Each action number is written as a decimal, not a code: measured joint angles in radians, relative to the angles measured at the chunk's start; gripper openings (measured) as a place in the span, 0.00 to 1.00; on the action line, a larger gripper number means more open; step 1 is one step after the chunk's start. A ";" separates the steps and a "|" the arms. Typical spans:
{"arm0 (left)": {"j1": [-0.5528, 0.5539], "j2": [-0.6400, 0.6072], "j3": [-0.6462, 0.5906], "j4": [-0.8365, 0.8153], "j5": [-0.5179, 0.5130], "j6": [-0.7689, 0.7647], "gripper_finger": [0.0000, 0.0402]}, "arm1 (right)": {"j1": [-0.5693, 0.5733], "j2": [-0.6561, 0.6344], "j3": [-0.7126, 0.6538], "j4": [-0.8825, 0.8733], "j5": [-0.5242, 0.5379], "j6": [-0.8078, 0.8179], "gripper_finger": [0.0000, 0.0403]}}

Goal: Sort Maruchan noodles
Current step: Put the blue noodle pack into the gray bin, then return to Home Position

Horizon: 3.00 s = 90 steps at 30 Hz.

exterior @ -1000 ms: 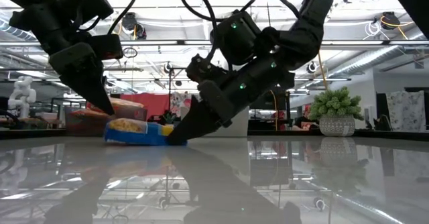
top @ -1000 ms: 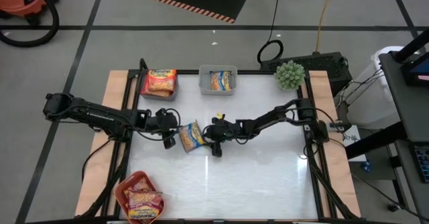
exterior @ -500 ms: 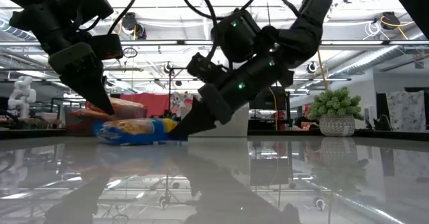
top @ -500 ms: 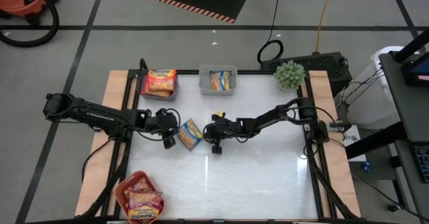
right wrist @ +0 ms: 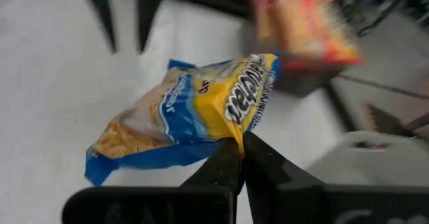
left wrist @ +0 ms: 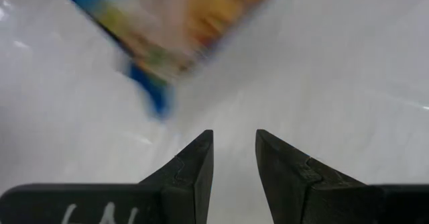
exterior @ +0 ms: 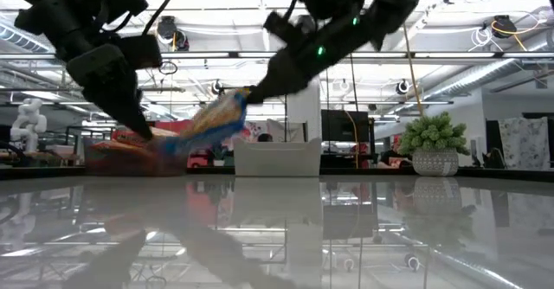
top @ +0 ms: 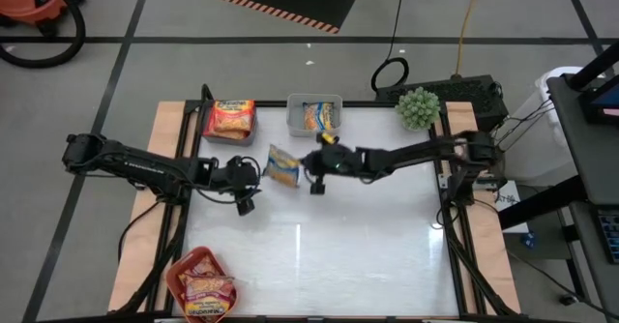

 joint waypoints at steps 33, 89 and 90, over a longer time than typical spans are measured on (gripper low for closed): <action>0.242 0.000 0.221 0.031 -0.013 0.394 0.29 | -0.441 -0.047 0.001 0.110 0.049 0.035 0.01; 0.212 -0.044 0.272 0.030 -0.065 0.361 0.29 | -0.495 -0.155 0.001 -0.055 -0.400 0.015 0.31; 0.210 -0.058 0.276 0.032 -0.063 0.362 0.29 | -0.488 -0.169 0.001 -0.062 -0.423 0.015 0.28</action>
